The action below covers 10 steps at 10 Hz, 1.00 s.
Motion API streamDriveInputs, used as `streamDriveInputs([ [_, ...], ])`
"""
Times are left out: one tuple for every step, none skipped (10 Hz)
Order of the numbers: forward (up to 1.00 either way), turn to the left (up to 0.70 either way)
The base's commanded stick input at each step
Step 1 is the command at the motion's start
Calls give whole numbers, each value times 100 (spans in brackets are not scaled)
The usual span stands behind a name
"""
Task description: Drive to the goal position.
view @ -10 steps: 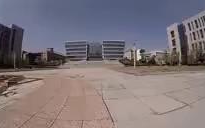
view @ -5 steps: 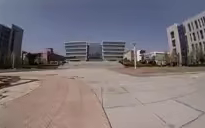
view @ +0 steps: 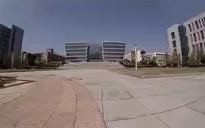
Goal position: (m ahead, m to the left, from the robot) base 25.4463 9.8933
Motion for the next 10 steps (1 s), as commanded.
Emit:
streamDriveInputs([
  [70, 0],
  [70, 0],
  [67, 0],
  [65, 0],
  [64, 0],
  [59, 0],
  [51, 0],
  [50, 0],
  [49, 0],
  [48, 0],
])
